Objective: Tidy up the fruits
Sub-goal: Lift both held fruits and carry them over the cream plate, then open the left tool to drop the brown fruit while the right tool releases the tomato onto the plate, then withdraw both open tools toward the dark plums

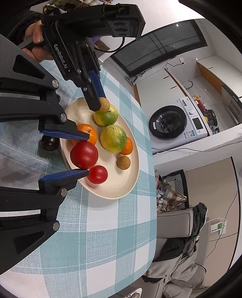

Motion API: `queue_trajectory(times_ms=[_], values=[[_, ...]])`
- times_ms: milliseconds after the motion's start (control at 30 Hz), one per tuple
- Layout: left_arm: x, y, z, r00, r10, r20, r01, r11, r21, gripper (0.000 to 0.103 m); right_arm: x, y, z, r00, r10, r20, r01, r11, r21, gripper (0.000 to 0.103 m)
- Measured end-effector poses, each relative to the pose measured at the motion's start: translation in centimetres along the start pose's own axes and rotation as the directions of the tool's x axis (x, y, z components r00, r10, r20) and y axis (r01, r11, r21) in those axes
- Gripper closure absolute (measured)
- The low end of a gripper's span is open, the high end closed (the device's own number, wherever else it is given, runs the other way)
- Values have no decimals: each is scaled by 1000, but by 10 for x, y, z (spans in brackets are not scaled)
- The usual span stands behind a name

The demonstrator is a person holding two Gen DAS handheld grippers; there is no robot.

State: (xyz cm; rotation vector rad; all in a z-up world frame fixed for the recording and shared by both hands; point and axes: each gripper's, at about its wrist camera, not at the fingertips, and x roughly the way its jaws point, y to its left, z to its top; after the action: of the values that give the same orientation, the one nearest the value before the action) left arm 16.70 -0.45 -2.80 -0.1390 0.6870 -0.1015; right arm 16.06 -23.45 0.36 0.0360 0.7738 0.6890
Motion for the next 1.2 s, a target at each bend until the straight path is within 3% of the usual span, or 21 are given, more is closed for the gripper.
queue_trajectory(times_ms=[600, 833, 1000, 1067, 1200], values=[[3, -4, -3, 1000, 0, -26, 1, 1000, 21, 81, 3, -1, 0, 999, -21, -24, 21, 1000, 6, 70], [-3, -2, -3, 1000, 1, 0, -1, 1000, 6, 81, 1, -1, 0, 1000, -28, -6, 28, 1000, 4, 55], [-4, 0, -6, 1000, -6, -26, 6, 1000, 7, 80, 0, -1, -2, 999, -47, -19, 47, 999, -13, 47], [-6, 1, -7, 1000, -2, -23, 2, 1000, 5, 76, -2, -2, -3, 999, -51, -14, 51, 999, -14, 33], [-12, 3, -10, 1000, 28, -10, -28, 1000, 5, 50, -6, -1, -4, 998, -63, 1, 63, 998, -25, 25]])
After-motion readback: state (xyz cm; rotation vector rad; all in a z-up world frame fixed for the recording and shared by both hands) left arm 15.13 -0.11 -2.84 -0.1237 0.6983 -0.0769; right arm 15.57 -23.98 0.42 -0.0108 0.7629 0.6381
